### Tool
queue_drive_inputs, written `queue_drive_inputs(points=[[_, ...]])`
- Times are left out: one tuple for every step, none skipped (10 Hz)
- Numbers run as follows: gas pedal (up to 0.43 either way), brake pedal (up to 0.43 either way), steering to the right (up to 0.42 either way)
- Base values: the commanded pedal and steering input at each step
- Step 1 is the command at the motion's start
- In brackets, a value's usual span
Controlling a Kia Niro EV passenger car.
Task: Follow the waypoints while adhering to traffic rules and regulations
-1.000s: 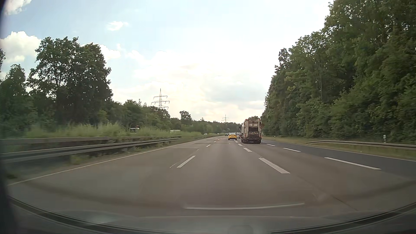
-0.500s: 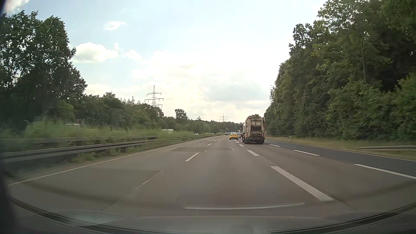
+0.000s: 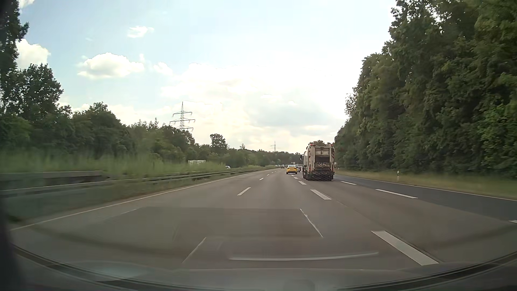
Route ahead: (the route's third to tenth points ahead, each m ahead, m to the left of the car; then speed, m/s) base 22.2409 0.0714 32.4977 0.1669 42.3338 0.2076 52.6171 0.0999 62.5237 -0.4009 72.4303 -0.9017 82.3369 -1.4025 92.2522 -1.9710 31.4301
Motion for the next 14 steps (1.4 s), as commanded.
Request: queue_drive_inputs(points=[[0.157, 0.030, 0.005], [0.157, 0.030, 0.005], [0.157, 0.030, 0.005], [0.157, 0.030, 0.004], [0.150, 0.030, 0.004], [0.150, 0.030, 0.004], [0.150, 0.030, 0.004], [0.150, 0.030, 0.004], [0.138, 0.030, 0.005], [0.130, 0.030, 0.005], [0.118, 0.030, 0.004], [0.098, 0.030, 0.005], [0.087, 0.030, 0.005], [0.079, 0.030, 0.004]])
